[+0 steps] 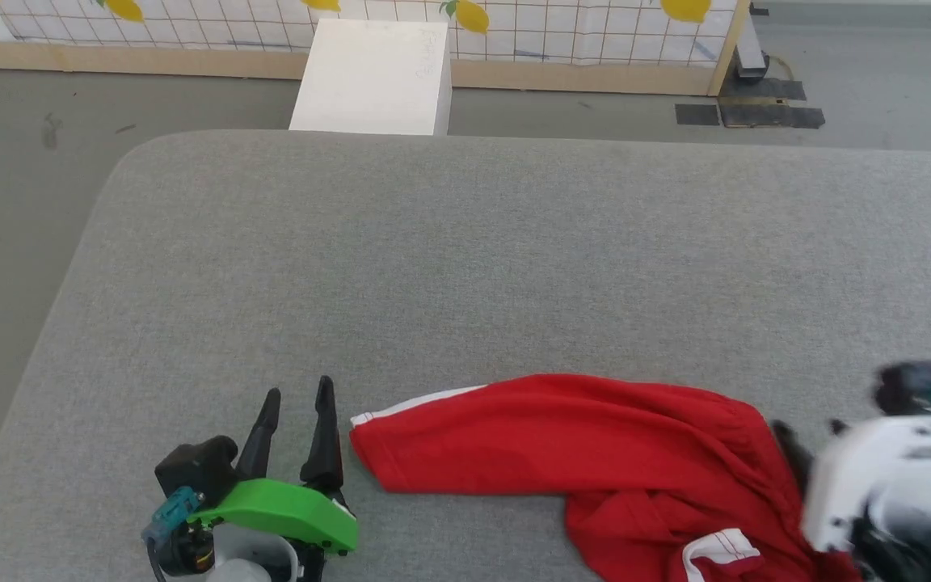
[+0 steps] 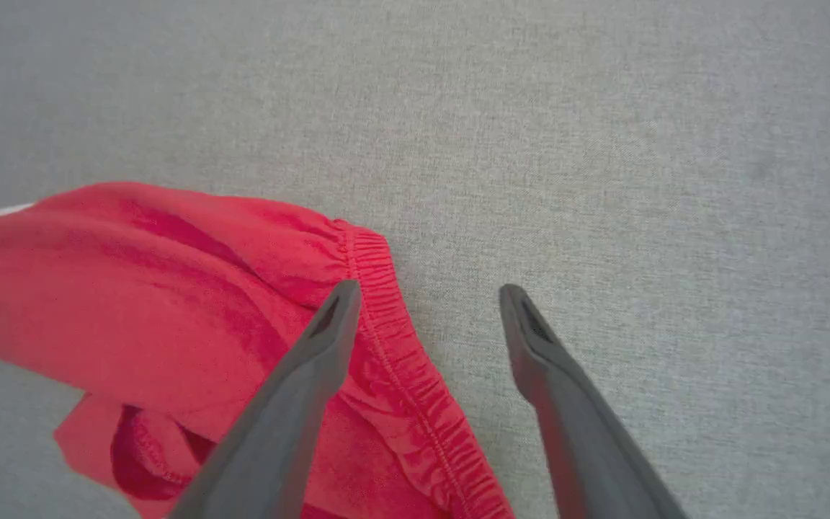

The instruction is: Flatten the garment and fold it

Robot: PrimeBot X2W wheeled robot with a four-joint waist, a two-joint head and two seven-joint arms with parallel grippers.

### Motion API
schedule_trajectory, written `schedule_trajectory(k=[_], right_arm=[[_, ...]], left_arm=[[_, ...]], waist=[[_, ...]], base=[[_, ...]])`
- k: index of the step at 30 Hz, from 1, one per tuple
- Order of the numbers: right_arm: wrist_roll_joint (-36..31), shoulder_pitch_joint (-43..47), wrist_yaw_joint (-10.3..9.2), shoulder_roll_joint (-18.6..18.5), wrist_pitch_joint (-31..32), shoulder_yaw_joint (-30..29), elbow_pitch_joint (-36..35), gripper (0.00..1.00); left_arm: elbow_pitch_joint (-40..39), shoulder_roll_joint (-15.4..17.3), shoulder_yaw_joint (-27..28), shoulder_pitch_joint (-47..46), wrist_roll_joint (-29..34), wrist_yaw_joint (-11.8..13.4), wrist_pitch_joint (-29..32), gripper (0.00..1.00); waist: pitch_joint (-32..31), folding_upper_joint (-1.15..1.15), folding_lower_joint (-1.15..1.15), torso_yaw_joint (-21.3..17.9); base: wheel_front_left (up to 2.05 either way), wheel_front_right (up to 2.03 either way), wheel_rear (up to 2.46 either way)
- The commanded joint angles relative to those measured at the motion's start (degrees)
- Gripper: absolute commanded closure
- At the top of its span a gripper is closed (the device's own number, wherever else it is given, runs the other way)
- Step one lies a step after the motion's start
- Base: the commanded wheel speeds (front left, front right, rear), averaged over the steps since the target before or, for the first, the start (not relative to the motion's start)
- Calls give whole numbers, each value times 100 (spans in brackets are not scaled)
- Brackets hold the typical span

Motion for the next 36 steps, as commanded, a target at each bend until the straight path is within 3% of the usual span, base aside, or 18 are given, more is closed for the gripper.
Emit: schedule_trajectory(k=[1,11,12,13,14,15,22,27,34,35,36], right_arm=[[-87,-197,-9,-47,63,191,216,0],[-352,-958,-9,-133,115,801,1480,0],[-351,-977,-9,-132,94,813,1521,8],[-351,-991,-9,-135,73,827,1542,63],[-351,-995,-9,-149,47,842,1537,89],[-350,-989,-9,-177,17,856,1517,100],[-256,-682,-9,-246,-162,794,856,100],[-143,125,-9,-271,234,875,237,100],[-98,767,-9,-188,597,870,410,100],[-96,786,-9,-184,615,889,434,84],[-59,797,-9,-173,603,903,431,0]], left_arm=[[23,-1,-23,-98,16,-19,-18,0],[25,-3,-99,-162,-31,-38,-12,0],[29,-1,-97,-156,-31,-36,-12,0],[34,2,-94,-146,-32,-32,-12,0],[37,4,-92,-138,-34,-29,-13,0],[40,7,-88,-128,-37,-24,-13,0],[58,13,-108,-106,-51,-6,-14,0],[50,10,-124,-105,-83,5,-15,0],[77,1,-188,-147,-148,-14,-16,0],[83,1,-192,-153,-150,-15,-16,0],[89,1,-195,-161,-152,-13,-16,0]], waist=[[13,64,0,37],[144,64,0,319],[145,64,0,329],[144,64,0,336],[141,64,0,338],[134,64,0,335],[45,64,0,239],[0,64,0,115],[41,64,0,4],[42,64,0,-2],[46,64,0,-8]], base=[[0,0,0],[0,0,0],[0,0,0],[0,0,0],[0,0,0],[0,0,0],[0,0,0],[0,0,0],[0,0,0],[0,0,0],[0,0,0]])
